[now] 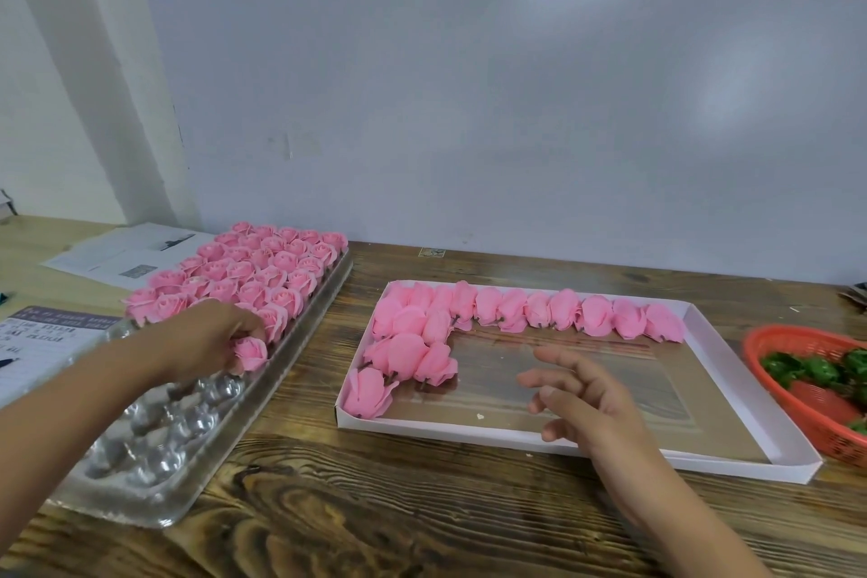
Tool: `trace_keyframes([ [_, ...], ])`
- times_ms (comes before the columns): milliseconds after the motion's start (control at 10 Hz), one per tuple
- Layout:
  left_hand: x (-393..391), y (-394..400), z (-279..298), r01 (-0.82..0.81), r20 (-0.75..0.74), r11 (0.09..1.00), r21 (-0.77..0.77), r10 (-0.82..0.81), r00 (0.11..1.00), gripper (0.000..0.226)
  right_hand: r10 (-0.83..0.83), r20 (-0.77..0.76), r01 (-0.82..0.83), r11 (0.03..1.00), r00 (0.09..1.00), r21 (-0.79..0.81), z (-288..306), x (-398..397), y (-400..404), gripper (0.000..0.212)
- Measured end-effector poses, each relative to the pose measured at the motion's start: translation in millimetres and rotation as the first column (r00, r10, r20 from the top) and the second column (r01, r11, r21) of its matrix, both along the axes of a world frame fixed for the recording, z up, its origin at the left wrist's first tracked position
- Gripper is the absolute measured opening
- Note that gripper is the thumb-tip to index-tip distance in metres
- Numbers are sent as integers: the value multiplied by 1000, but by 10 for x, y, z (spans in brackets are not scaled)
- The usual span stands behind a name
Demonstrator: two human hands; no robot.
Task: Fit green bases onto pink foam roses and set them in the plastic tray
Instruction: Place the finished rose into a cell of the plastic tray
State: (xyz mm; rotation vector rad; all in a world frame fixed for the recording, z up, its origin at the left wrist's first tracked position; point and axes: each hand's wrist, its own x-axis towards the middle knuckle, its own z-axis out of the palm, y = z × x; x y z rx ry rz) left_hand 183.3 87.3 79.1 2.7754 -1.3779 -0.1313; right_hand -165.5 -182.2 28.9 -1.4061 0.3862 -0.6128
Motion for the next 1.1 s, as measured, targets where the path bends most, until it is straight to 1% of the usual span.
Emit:
trace_keyframes([
  [100,-10,14,-1,15,-16,1000,3,-15,1000,44,-2,-3,2,1000,1000,0,4,-3,4,36],
  [300,-24,105,54,44,-61,997,-64,-48,997,43,2,-7,-2,1000,1000,3,21,-3,12,35],
  [400,-46,100,45,57,-11,998,-41,-58,998,43,3,-9,-3,1000,1000,2,26,-4,18,35],
  [500,-66,56,31,75,28,997,-1,-75,997,34,-1,-13,1,1000,1000,1,32,-4,17,34],
  [600,-56,23,0,37,43,999,19,-38,998,32,-1,-18,1,1000,1000,-2,35,-8,21,35],
  [700,-59,-3,-13,23,114,999,44,-28,993,29,-1,-22,1,1000,1000,-5,35,-11,25,35],
  [900,-46,-25,-7,27,347,987,160,-82,934,31,-4,-25,5,1000,1000,4,33,1,24,35],
  [1000,-84,-31,17,36,364,977,212,-113,924,34,-9,-34,9,1000,999,4,29,-1,25,34],
  [1100,-165,-41,75,70,363,970,231,-153,919,37,-10,-38,10,1000,999,4,36,2,37,34],
])
